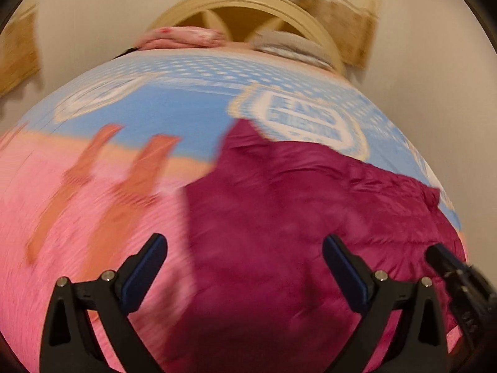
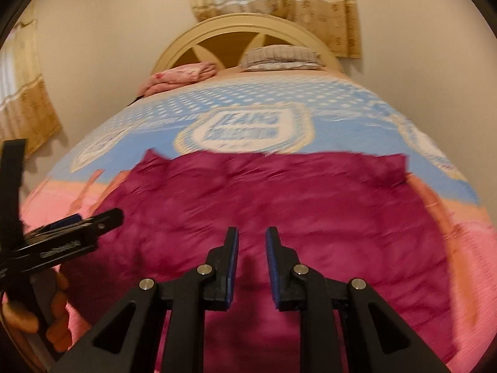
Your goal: Fold large clothes
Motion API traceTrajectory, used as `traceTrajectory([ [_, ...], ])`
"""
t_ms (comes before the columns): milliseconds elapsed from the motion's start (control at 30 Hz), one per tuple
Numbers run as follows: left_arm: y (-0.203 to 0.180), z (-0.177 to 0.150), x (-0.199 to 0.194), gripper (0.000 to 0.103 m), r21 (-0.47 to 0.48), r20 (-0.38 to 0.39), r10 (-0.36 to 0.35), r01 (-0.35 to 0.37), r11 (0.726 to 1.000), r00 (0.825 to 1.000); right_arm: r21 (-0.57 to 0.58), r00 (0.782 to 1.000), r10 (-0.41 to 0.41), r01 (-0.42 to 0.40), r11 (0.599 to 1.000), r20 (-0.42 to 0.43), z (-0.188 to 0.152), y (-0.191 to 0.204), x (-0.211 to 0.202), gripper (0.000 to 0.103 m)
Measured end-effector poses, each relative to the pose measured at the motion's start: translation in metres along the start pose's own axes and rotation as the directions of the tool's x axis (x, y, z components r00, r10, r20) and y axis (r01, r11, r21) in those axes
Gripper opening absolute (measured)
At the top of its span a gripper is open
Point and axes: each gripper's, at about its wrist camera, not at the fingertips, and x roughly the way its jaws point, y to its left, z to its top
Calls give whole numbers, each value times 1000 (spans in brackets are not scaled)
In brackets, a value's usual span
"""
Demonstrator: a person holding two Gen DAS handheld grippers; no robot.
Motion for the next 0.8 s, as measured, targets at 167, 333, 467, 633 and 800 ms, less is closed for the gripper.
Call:
traceTrajectory([
  [167, 22, -31, -1, 103, -52, -28, -17, 16, 998, 999, -4, 999, -33, 33, 999, -42, -20, 17, 30, 18],
  [333, 7, -47, 10, 103, -60, -46, -74, 72, 996, 996, 13, 997, -32, 33, 999, -66, -32, 12, 47, 18],
  [467, 4, -49, 24, 103, -119, -63, -122, 113, 986, 991, 13, 996, -35, 36, 999, -82, -33, 9, 54, 18],
  [633, 7, -34, 36, 103, -228, -9, -262, 253, 940, 965, -15, 994, -69, 68, 998, -84, -36, 16, 55, 18],
  [800, 13, -33, 45, 93, -302, 33, -345, 338, 891, 938, -12, 994, -69, 68, 998, -83, -38, 18, 53, 18],
])
